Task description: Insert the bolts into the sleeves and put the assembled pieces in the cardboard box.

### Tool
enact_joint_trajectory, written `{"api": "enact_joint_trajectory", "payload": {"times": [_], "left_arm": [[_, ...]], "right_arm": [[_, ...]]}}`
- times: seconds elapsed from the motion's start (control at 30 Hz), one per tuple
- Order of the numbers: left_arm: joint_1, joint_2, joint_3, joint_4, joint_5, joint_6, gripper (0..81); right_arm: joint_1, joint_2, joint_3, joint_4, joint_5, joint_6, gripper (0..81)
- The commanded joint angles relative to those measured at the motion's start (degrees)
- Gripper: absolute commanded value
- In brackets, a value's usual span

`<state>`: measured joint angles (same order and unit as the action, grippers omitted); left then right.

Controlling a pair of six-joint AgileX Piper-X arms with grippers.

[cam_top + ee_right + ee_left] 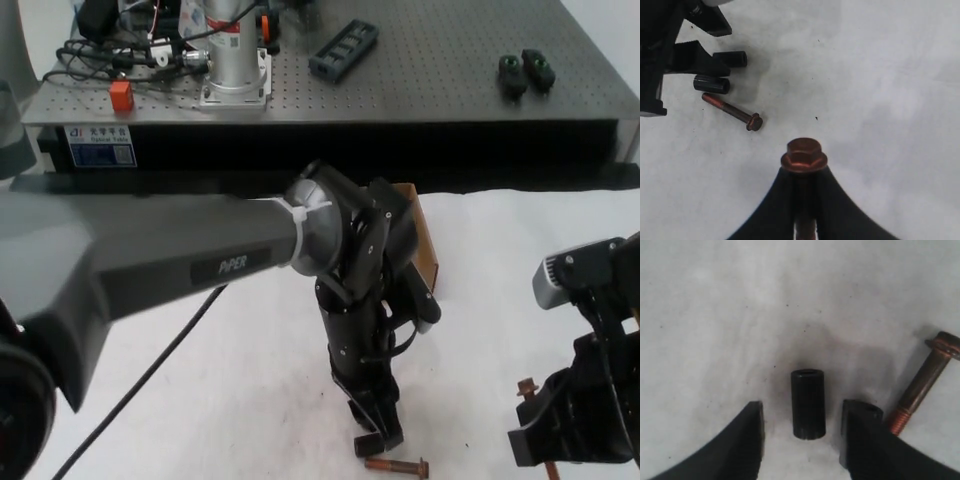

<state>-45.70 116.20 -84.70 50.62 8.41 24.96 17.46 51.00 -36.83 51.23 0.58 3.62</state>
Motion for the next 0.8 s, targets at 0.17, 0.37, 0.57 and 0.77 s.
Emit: {"api": "enact_joint_trajectory", "payload": {"times": [0.17,0.37,0.57,0.77], "left_arm": [[-0.31,2.31,-0.92,-0.05,-0.3,1.25,29.1],[-0.41,2.77,-1.1,-1.32,-1.44,1.25,16.9],[-0.42,0.58,-2.26,-2.21,-1.78,-2.67,0.7],[2.33,-14.1,8.93,-14.76,3.64,-17.59,0.7]], "right_arm": [[-0.34,-0.51,-0.07,-0.08,-0.58,0.26,2.8],[-0.34,-0.51,-0.07,-0.08,-0.58,0.26,2.8],[-0.34,-0.51,-0.07,-3.31,-0.58,0.26,2.8],[-0.34,-3.43,0.85,-16.0,-5.92,4.42,2.8]]}}
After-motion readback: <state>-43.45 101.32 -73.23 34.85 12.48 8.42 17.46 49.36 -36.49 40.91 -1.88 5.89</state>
